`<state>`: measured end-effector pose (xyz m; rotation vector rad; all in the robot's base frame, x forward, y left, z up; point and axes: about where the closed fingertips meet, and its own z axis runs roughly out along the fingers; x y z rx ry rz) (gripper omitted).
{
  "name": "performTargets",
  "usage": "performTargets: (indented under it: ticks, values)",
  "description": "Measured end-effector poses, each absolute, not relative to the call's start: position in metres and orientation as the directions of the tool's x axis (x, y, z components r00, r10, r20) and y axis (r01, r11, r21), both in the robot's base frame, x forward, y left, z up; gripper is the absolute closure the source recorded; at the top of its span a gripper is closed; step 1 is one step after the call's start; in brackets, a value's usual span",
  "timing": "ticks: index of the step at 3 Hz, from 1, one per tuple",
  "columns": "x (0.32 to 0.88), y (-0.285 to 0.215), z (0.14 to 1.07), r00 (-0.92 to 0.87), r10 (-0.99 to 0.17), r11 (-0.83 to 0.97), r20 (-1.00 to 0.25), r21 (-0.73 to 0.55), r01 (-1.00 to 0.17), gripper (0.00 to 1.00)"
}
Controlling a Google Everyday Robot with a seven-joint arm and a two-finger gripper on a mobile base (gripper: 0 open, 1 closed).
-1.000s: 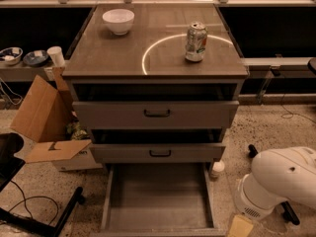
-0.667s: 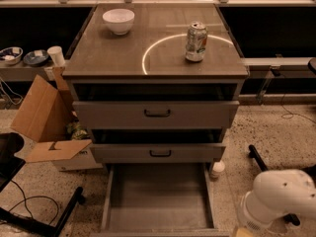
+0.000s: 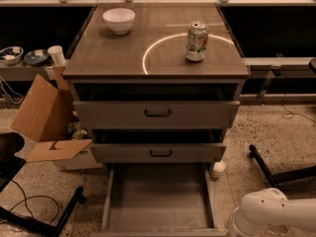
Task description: Close bottom drawer
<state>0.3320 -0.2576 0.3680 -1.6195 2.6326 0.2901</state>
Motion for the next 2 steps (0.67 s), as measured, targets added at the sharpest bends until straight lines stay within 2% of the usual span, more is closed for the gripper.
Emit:
performTargets:
  ticks: [2]
  values:
    - [0.3289,-0.2526,0.3235,-0.504,-0.852,0.483,-0.143,0.158,-0.861,0.92]
